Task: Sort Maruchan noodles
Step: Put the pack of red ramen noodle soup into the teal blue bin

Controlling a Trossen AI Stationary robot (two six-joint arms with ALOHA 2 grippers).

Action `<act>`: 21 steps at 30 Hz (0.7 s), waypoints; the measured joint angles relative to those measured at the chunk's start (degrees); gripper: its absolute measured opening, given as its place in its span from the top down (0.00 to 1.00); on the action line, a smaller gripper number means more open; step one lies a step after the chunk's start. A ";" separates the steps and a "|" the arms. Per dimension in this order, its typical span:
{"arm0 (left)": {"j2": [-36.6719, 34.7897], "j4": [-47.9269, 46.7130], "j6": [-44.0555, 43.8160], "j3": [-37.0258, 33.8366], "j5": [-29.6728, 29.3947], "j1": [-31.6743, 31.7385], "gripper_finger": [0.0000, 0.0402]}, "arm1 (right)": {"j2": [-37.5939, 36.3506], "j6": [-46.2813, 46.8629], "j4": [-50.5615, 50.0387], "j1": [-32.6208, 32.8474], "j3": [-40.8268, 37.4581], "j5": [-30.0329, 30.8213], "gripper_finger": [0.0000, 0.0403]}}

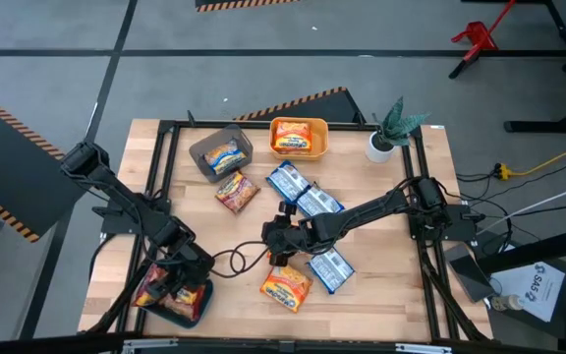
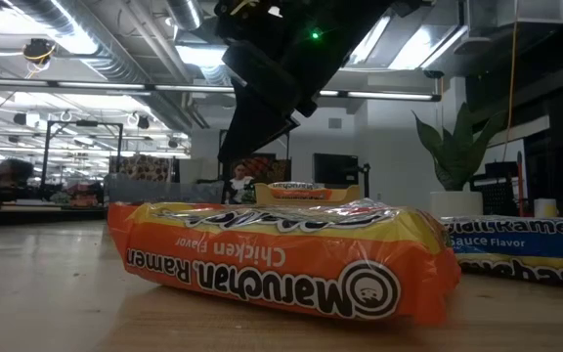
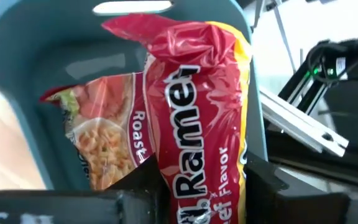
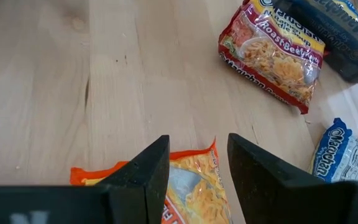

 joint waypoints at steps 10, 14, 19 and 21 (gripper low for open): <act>0.00 1.87 -7.01 0.00 1.84 0.00 0.58 | 0.00 -0.02 0.00 0.00 0.00 -1.99 0.63; 0.00 2.00 -8.01 0.00 2.99 -0.02 0.52 | 0.00 -0.02 -0.01 0.00 0.00 -2.23 0.63; 0.00 0.94 -8.25 0.35 3.50 0.32 0.48 | 0.00 -0.04 -0.01 -0.04 0.00 -2.23 0.63; 0.00 -2.03 -8.17 1.37 3.79 1.07 0.48 | 0.00 -0.17 -0.01 -0.04 0.00 -2.23 0.63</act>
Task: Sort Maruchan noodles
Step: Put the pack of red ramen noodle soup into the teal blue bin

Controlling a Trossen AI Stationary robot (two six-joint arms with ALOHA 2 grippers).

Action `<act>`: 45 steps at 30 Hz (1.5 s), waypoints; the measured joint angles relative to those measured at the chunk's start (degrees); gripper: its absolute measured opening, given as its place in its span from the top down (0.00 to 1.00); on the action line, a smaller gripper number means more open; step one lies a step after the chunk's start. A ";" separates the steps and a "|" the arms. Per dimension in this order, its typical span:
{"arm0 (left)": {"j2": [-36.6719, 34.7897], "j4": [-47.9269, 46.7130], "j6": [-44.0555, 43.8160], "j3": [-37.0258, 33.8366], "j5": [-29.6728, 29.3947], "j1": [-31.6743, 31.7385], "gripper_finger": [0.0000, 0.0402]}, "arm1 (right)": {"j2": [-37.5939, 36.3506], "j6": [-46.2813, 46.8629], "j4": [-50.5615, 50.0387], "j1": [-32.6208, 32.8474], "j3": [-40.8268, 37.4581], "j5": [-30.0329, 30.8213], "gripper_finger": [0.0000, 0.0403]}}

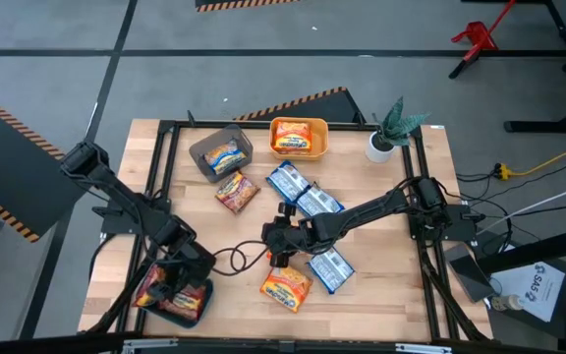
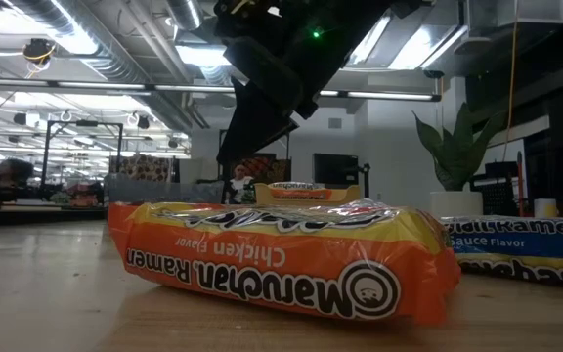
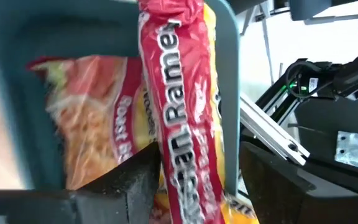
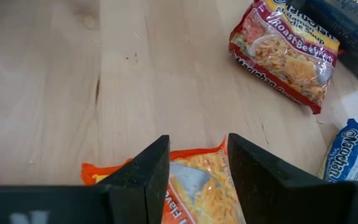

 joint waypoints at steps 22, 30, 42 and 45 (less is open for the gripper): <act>-1.44 -16.58 6.72 15.04 -9.58 4.99 0.48 | 0.00 -0.08 -0.14 0.00 0.00 0.58 0.63; -1.74 -16.17 7.30 15.02 -21.79 15.53 0.48 | 0.00 5.95 1.04 -3.97 0.00 4.72 0.63; -14.83 -11.99 7.64 15.00 -29.55 34.25 0.48 | 1.48 3.86 20.17 -17.55 -0.01 -5.42 0.63; -18.47 -10.50 5.85 15.02 -33.68 34.56 0.48 | 3.92 3.64 23.55 -18.98 -0.11 -8.37 0.63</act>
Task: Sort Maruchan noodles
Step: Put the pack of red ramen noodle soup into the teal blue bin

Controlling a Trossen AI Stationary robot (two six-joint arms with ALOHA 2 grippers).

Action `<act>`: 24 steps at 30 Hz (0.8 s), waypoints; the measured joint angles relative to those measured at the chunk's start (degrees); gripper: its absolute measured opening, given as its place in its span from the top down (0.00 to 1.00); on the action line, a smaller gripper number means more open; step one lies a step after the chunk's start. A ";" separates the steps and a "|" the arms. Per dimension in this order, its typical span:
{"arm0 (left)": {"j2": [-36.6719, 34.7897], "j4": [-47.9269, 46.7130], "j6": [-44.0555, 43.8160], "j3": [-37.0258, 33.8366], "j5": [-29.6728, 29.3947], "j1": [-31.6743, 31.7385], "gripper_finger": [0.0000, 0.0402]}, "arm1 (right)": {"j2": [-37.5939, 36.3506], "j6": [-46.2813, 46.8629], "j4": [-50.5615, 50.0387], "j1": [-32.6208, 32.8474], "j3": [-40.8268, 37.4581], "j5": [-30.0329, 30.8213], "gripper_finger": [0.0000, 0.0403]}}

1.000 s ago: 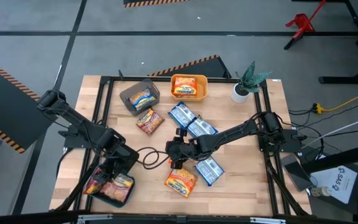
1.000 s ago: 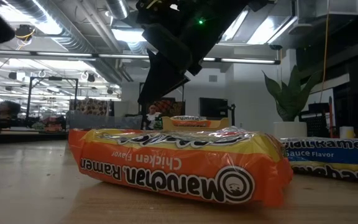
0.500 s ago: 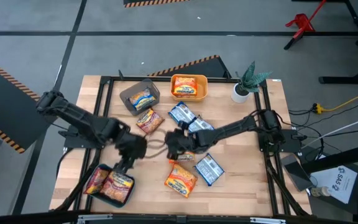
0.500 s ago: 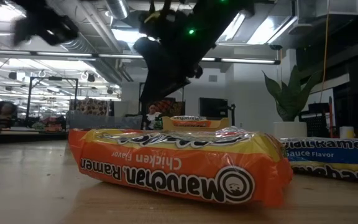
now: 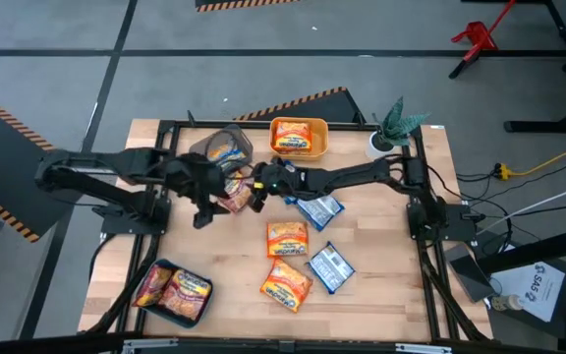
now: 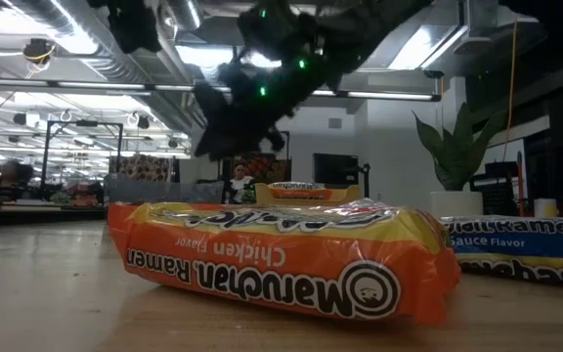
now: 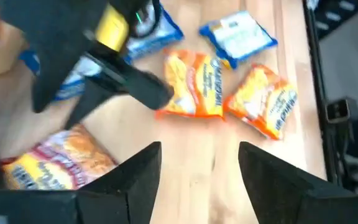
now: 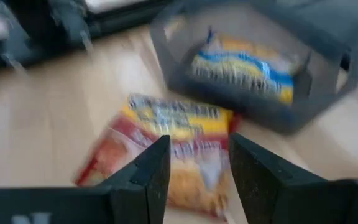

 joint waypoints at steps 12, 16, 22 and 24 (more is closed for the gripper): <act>-5.52 1.17 -2.84 -0.02 -7.64 -1.69 0.48 | 7.87 0.97 6.82 -0.21 0.07 0.77 0.63; -5.16 1.14 -2.84 -0.02 -7.74 -2.11 0.48 | 9.18 1.00 5.60 -0.16 0.09 0.81 0.63; -4.57 0.72 -5.66 -0.02 -8.57 -2.11 0.48 | 8.79 2.02 0.38 1.03 0.35 0.22 0.63; -4.57 0.19 -6.68 -0.04 -9.90 -2.09 0.48 | 8.67 2.23 -1.19 2.08 0.43 0.77 0.63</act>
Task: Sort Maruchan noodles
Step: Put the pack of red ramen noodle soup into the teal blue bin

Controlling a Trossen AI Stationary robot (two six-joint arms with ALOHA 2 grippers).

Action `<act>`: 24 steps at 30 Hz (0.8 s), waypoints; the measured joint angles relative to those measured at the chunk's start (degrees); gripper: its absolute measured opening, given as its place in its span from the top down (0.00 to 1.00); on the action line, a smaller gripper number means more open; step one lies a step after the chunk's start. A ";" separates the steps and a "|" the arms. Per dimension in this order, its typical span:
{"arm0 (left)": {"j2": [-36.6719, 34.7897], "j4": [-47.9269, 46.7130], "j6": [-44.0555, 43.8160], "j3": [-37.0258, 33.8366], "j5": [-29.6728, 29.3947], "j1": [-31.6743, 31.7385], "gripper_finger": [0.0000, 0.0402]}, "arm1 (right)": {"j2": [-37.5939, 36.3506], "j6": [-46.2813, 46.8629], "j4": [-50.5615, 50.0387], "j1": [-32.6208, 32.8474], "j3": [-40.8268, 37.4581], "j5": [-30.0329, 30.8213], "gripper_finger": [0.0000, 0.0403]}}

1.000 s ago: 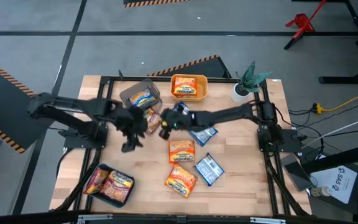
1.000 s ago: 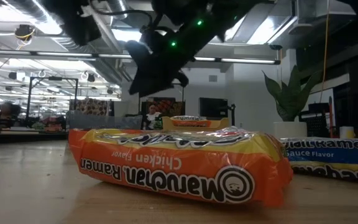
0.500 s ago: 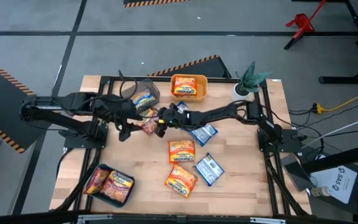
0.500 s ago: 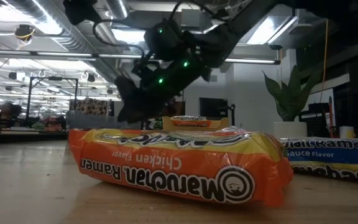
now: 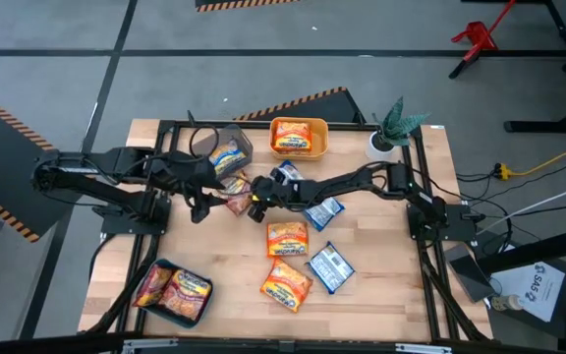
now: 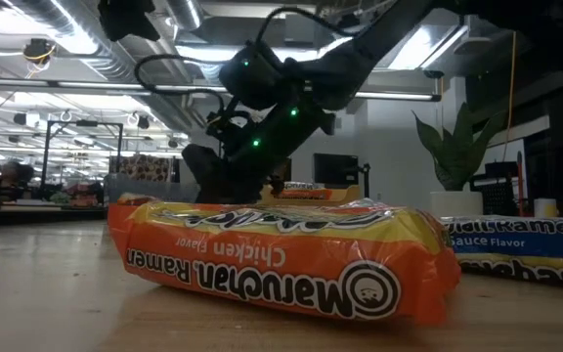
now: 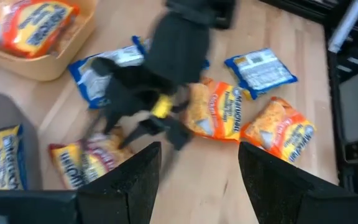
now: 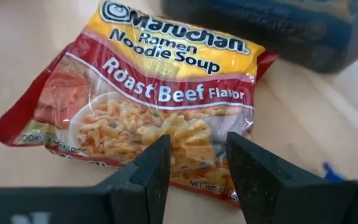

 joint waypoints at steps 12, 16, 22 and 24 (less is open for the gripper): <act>0.02 2.81 -15.44 -12.65 -6.89 0.04 0.48 | 0.08 1.23 -4.62 6.72 -0.10 6.41 0.63; -0.17 6.16 -19.22 -18.09 -6.89 0.02 0.48 | 0.15 1.77 -5.42 7.71 -0.10 7.21 0.63; -0.18 10.71 -21.99 -21.67 -7.10 0.04 0.48 | 0.12 3.20 -8.26 8.98 -0.14 7.77 0.63; -0.20 9.55 -21.99 -21.77 -6.80 0.04 0.48 | 0.11 3.25 -8.72 9.12 -0.15 8.05 0.63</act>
